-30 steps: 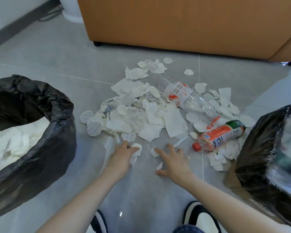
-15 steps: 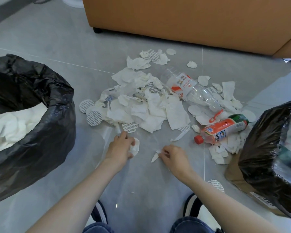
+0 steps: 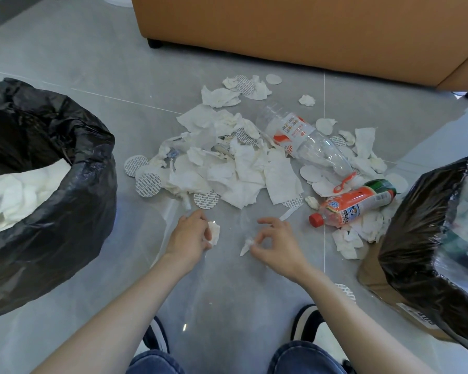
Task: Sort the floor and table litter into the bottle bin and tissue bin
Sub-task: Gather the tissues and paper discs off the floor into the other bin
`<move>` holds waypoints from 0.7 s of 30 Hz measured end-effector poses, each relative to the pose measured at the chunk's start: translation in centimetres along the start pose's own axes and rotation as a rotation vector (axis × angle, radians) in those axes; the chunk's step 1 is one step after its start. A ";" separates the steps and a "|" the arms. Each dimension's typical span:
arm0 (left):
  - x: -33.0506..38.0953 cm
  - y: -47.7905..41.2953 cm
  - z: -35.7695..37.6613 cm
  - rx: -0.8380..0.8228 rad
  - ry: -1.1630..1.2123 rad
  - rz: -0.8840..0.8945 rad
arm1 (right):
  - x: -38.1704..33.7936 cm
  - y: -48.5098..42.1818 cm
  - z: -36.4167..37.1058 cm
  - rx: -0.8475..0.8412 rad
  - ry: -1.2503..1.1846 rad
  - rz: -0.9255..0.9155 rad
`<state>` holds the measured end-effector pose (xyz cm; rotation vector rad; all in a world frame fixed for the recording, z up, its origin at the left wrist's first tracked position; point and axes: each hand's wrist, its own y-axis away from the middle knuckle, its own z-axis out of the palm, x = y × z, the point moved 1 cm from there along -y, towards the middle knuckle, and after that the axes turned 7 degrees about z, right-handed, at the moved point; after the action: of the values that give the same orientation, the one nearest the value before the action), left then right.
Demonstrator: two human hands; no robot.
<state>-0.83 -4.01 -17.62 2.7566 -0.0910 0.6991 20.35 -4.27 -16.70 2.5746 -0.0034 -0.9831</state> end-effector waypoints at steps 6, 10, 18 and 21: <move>-0.7 -0.3 0.0 0.004 0.097 -0.014 | -0.6 -1.0 1.7 -0.017 0.202 -0.023; -0.5 -0.2 -0.5 0.030 0.113 0.004 | -1.0 -0.9 2.1 0.028 0.158 0.025; -0.4 0.5 0.0 0.103 0.180 -0.100 | -1.6 -1.6 0.1 0.268 -0.023 0.190; -0.9 0.4 0.0 0.089 0.267 -0.208 | -3.2 -2.9 -2.0 0.505 -0.282 0.166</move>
<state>-1.67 -4.39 -17.94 2.6726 0.2850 1.0242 18.84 -0.44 -14.28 2.7771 -0.6023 -1.4147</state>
